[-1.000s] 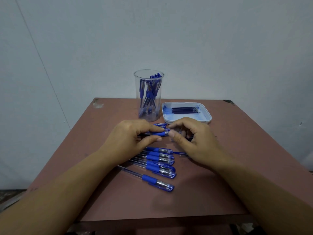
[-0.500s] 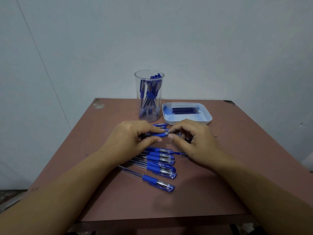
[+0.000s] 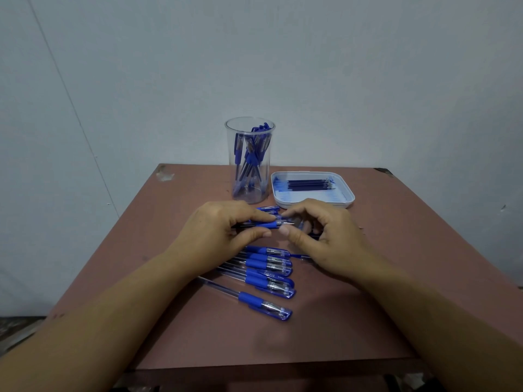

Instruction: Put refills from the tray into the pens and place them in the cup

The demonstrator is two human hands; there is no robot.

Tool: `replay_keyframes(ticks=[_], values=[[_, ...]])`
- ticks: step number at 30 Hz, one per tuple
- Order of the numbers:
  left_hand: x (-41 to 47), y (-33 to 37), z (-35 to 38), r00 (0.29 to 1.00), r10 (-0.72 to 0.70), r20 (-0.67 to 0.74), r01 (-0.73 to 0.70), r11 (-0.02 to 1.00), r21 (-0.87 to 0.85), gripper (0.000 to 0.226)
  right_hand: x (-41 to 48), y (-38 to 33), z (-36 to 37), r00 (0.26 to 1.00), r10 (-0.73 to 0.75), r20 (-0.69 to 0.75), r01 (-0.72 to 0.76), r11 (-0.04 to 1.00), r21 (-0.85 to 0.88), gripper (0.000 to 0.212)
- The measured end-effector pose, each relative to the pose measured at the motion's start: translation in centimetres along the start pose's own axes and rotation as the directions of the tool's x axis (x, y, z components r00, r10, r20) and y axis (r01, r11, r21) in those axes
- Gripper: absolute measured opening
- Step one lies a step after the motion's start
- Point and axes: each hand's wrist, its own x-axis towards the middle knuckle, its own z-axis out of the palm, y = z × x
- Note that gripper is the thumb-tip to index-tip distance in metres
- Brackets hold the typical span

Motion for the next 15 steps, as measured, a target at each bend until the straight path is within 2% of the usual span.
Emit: replay_keyframes(ticks=[5,9,15], values=[[-0.03,-0.07,-0.06,1.0,-0.01,0.01,0.01,1.0,0.014,0.031,0.05,0.11,0.0,1.0,-0.012,0.015,0.013,1.0,-0.018,0.011],[0.04,0.07,-0.12,1.0,0.001,0.003,-0.001,1.0,0.018,0.03,-0.04,-0.12,-0.02,1.0,0.021,0.02,-0.021,1.0,0.0,0.026],[-0.02,0.01,-0.13,1.0,-0.012,0.015,0.012,1.0,0.025,0.033,-0.01,0.17,0.18,0.999,0.023,0.025,-0.024,1.0,0.011,0.006]])
